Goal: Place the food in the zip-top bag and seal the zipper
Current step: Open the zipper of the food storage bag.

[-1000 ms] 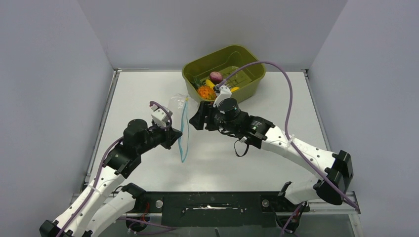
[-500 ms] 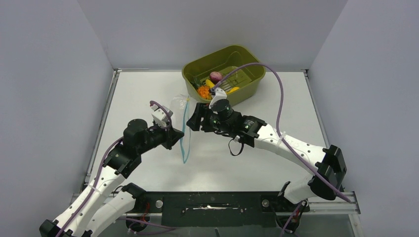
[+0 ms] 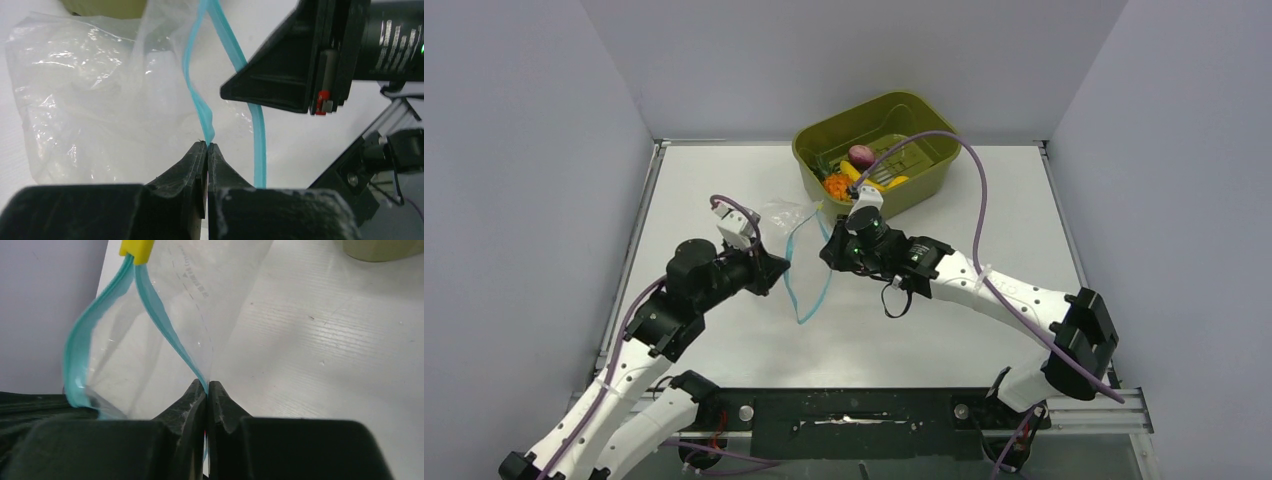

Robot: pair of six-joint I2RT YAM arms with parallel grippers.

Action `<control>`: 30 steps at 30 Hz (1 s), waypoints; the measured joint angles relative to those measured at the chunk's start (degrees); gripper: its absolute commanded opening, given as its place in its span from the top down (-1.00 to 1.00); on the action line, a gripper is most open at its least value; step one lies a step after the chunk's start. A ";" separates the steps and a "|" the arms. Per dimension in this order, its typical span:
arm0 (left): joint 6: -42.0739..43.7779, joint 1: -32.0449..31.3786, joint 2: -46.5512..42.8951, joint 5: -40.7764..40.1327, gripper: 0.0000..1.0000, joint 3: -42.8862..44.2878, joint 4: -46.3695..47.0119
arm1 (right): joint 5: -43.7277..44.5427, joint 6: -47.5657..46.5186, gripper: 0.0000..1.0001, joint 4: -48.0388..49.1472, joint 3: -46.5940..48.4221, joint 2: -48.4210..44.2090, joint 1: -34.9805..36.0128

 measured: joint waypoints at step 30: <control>-8.48 -0.07 -2.27 -3.41 0.10 -1.29 1.73 | -0.72 11.43 1.00 7.06 -1.95 0.98 0.20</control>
